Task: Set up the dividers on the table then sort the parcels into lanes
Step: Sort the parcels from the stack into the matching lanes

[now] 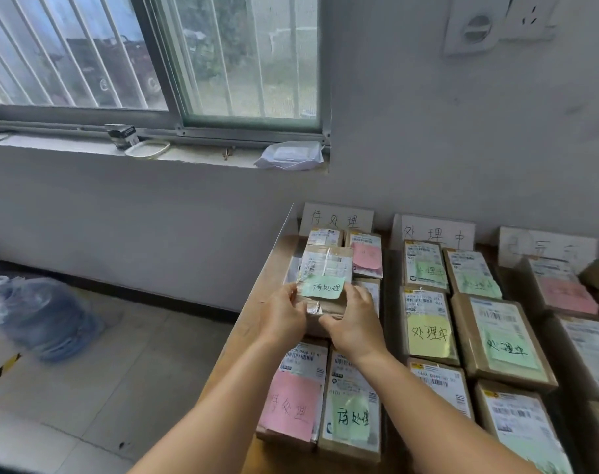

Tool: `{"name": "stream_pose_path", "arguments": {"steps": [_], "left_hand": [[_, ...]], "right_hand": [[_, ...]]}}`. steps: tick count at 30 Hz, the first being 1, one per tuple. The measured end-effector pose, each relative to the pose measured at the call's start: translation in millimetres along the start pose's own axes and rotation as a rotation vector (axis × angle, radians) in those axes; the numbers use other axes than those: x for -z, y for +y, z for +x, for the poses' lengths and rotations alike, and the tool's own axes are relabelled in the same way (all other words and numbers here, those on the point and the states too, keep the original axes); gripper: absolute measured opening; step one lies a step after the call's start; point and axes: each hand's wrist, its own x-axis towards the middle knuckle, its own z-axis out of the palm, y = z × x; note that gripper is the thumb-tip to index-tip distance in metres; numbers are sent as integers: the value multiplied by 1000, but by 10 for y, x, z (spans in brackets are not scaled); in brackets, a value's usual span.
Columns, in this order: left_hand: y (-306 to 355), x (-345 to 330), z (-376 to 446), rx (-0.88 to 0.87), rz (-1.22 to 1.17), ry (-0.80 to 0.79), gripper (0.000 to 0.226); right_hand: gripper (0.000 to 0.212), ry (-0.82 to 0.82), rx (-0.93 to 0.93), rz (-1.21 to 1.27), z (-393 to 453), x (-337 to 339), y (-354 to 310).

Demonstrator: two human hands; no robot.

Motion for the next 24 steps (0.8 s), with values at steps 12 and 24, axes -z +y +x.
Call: {"name": "stream_pose_path", "arguments": {"steps": [12,24], "left_hand": [[-48,49,6,-141,216,-113,34],[536,-142,-529,-594,588,-193,57]], "right_hand": [[80,-4,-45,-63,-126,20,-57],[80,101,-20,-414,-768,782,72]]}}
